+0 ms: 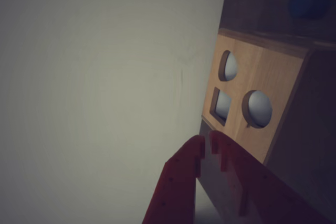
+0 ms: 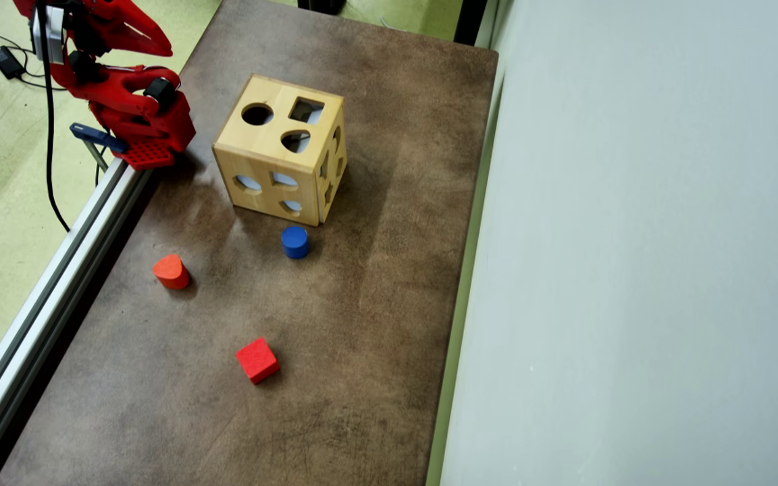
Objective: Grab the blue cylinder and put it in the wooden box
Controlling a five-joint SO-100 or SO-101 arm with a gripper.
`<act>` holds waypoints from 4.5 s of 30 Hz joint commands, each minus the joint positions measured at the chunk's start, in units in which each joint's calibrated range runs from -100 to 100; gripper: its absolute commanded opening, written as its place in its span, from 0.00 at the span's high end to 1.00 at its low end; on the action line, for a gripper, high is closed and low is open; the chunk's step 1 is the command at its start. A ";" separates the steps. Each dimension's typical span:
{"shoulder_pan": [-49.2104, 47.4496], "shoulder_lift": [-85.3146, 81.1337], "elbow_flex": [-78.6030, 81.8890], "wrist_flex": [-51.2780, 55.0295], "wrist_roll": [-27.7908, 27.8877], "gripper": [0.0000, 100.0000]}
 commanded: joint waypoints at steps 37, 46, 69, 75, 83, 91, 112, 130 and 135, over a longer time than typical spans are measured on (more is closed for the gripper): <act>-0.55 0.26 0.88 0.03 -5.37 0.98; -0.63 0.18 0.88 -0.06 -5.62 0.98; 0.26 45.87 -11.64 -0.94 -5.42 0.98; 3.53 70.24 -20.59 -0.94 -5.42 0.98; 14.01 94.02 -25.24 -10.51 -5.37 0.97; 16.24 107.02 -25.24 -22.97 -5.32 0.97; 15.49 113.22 -27.21 -26.19 -4.64 0.97; 16.09 114.15 -30.43 -25.15 2.39 0.91; 16.24 114.15 -30.69 -22.97 2.15 0.78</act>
